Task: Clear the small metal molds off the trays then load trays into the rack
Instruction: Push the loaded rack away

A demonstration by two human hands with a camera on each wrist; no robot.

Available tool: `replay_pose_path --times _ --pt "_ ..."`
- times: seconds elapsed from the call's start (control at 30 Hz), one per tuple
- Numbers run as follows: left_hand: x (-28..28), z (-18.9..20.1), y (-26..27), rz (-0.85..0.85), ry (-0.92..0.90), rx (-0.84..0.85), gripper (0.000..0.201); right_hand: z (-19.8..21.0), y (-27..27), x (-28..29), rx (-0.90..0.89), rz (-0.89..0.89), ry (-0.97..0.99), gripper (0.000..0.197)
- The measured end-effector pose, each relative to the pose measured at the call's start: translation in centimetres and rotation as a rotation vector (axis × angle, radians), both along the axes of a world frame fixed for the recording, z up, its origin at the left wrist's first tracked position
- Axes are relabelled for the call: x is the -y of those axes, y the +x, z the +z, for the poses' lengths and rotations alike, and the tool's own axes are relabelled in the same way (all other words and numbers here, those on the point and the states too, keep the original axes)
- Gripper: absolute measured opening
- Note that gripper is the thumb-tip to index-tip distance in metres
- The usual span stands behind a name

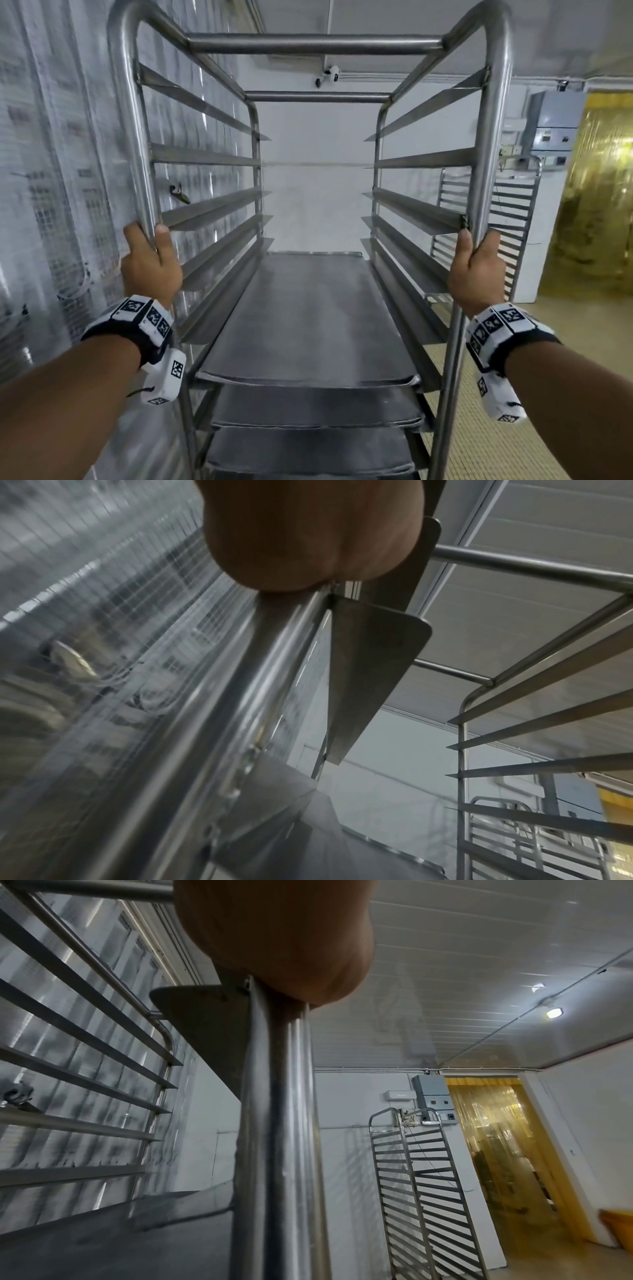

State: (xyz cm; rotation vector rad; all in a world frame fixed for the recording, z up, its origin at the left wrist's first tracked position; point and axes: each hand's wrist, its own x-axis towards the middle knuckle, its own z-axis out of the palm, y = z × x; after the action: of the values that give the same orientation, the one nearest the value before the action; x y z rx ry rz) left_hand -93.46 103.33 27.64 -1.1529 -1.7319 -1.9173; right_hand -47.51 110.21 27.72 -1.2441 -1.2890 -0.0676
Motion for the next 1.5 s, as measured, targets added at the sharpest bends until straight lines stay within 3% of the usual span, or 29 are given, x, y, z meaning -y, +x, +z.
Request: replay_pose_path --times 0.23,0.5,0.7,0.83,1.07,1.3,1.5 --pt "-7.8 0.0 -0.7 -0.042 0.016 0.004 0.046 0.5 -1.3 -6.6 -0.086 -0.063 -0.051 0.045" --pt "-16.8 -0.2 -0.6 -0.05 0.002 -0.032 0.045 0.5 -1.5 -15.2 -0.136 -0.096 -0.034 0.046" --pt "-22.2 0.1 -0.2 -0.018 -0.01 -0.027 0.045 0.0 -1.1 -23.3 -0.109 -0.069 0.045 0.05" --pt "-25.7 0.3 1.1 0.011 -0.03 -0.014 0.046 -0.2 -0.4 -28.3 -0.058 -0.093 -0.004 0.059" --pt "-32.3 0.5 2.2 0.032 -0.048 0.004 0.049 0.6 0.3 -35.2 -0.109 0.022 0.011 0.047" --pt "-39.1 0.5 1.1 0.039 -0.016 0.007 0.05 1.6 -1.2 -39.3 -0.055 -0.023 -0.018 0.044" --pt "-46.6 0.4 -1.0 0.014 -0.032 -0.005 0.052 0.9 -2.5 -47.3 -0.1 -0.052 -0.082 0.051"
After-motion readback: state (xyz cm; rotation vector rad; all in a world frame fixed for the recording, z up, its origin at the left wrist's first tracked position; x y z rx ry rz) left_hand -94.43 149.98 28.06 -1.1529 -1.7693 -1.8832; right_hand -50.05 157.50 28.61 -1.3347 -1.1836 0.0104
